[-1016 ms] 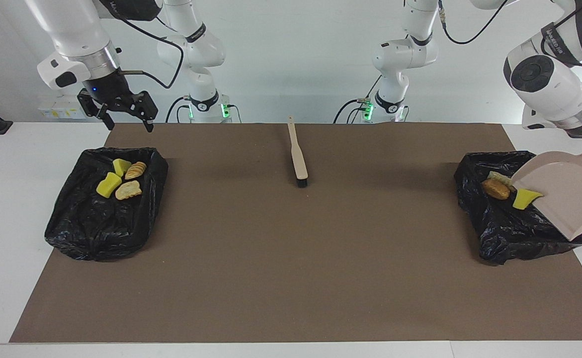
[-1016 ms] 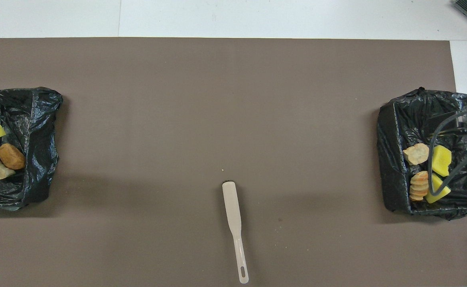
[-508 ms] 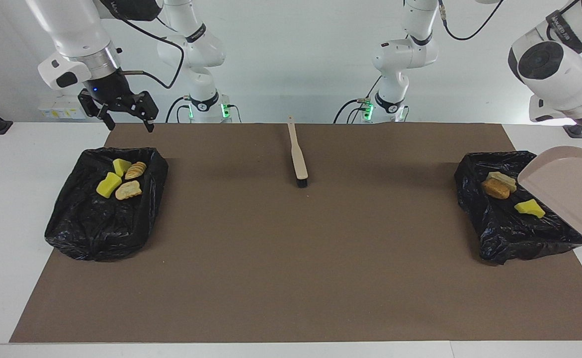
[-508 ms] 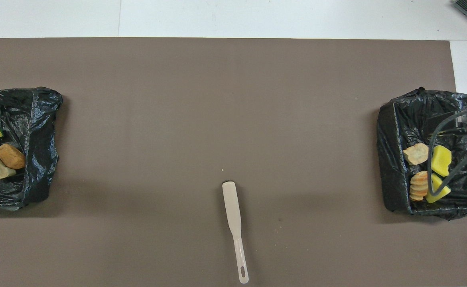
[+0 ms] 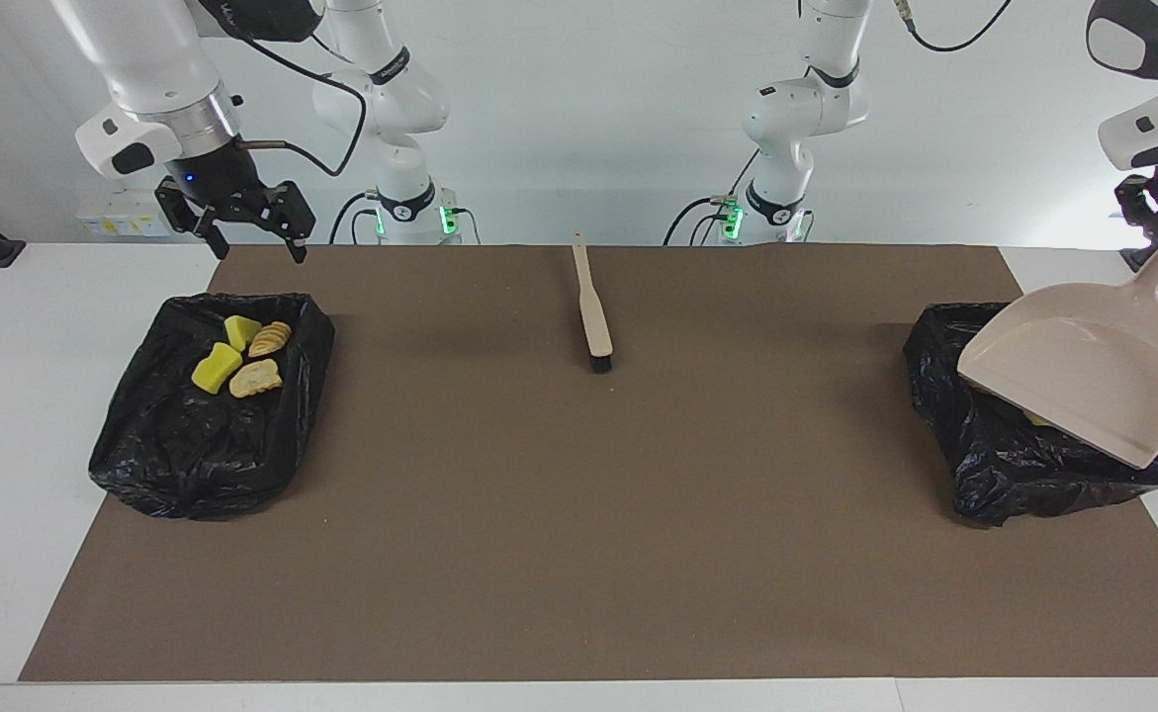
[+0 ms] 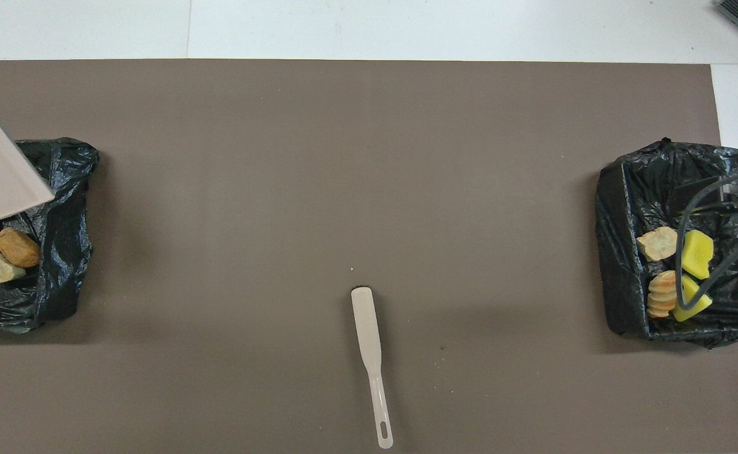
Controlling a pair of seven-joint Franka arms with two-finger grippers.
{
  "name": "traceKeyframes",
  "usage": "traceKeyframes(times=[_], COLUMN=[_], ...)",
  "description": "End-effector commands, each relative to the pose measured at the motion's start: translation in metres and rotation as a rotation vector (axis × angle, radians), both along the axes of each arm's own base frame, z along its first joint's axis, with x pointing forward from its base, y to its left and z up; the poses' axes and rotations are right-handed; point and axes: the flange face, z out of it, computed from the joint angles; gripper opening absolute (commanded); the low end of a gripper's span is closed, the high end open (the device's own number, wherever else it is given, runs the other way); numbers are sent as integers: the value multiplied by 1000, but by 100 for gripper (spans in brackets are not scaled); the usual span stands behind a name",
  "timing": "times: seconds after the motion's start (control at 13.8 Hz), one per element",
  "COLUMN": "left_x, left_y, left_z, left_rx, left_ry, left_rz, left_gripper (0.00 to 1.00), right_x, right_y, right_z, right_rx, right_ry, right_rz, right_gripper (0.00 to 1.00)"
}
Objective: Sweep and dump trash in bin
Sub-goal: 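Carry the empty dustpan back to the table center with the left gripper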
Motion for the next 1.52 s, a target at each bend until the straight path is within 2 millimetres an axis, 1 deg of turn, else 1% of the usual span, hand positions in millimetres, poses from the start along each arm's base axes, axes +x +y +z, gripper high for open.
traceKeyframes(times=[0.0,0.07,0.22,0.29,0.44,0.51,0.58,0.73,0.8,0.87,1.09,1.16,1.31,1.38,1.45], left_x=[-1,0,8,11,13,14,18,17,12,11,8,10,9,7,5], left_y=[-57,-74,-117,-136,-186,-207,-235,-280,-302,-314,-383,-408,-439,-461,-489], left_z=[1,-3,-17,-22,-32,-38,-48,-55,-56,-61,-91,-109,-132,-154,-182], left_rx=[-99,-141,-219,-247,-343,-379,-400,-454,-488,-506,-534,-541,-551,-533,-530], left_ry=[-52,-65,-80,-94,-106,-115,-119,-124,-112,-97,-79,-79,-78,-55,-45], left_rz=[169,216,277,335,429,452,448,505,530,544,567,594,608,603,614], left_gripper=[0,0,0,0,0,0,0,0,0,0,0,0,0,0,0], right_x=[-6,-7,-7,-7,-10,-14,-15,-16,-18,-18,-19,-19,-19,-19,-19], right_y=[0,-1,0,-1,0,1,4,5,4,4,1,1,1,1,1], right_z=[1,1,1,2,2,3,9,10,12,12,12,12,11,11,11], right_rx=[16,16,18,16,21,23,24,23,23,21,21,21,22,22,23], right_ry=[3,5,5,2,24,46,40,35,31,34,34,34,35,37,37], right_rz=[-12,-13,-12,-15,-15,-16,-13,-11,-13,-13,-19,-16,-17,-17,-17], right_gripper=[100,100,100,100,100,100,100,100,100,100,100,100,100,100,100])
